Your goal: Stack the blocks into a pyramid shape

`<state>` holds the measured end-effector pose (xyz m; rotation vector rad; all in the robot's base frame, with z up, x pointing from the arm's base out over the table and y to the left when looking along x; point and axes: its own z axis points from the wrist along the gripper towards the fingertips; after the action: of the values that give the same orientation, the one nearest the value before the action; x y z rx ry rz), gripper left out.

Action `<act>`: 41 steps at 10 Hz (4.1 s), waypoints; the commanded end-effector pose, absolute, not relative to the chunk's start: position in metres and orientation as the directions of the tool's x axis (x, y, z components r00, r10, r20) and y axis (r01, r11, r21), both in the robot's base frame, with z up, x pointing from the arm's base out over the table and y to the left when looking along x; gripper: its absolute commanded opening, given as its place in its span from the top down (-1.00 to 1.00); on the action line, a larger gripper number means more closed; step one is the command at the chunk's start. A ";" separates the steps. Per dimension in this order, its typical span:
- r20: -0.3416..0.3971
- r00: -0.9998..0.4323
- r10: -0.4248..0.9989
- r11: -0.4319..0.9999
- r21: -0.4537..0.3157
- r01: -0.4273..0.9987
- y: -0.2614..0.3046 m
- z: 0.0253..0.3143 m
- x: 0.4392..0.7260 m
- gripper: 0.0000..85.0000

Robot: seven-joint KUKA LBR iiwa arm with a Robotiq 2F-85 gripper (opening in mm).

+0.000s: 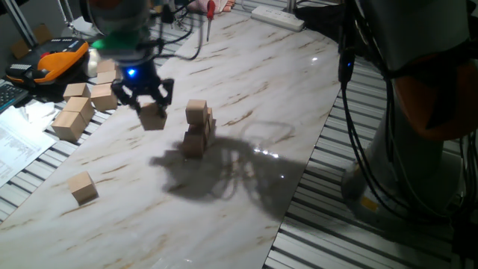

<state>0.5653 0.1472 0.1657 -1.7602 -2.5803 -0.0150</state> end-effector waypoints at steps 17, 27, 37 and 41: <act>0.045 -0.437 0.898 0.438 -0.001 0.899 0.105 0.157 0.543 1.00; 0.014 -0.485 0.874 0.485 -0.046 0.873 0.080 0.161 0.526 1.00; 0.056 -0.419 0.906 0.421 -0.017 0.907 0.095 0.162 0.531 1.00; 0.059 -0.441 0.895 0.443 -0.017 0.896 0.078 0.160 0.516 1.00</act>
<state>0.5155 0.0777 0.1590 -1.6328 -2.6160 -0.0277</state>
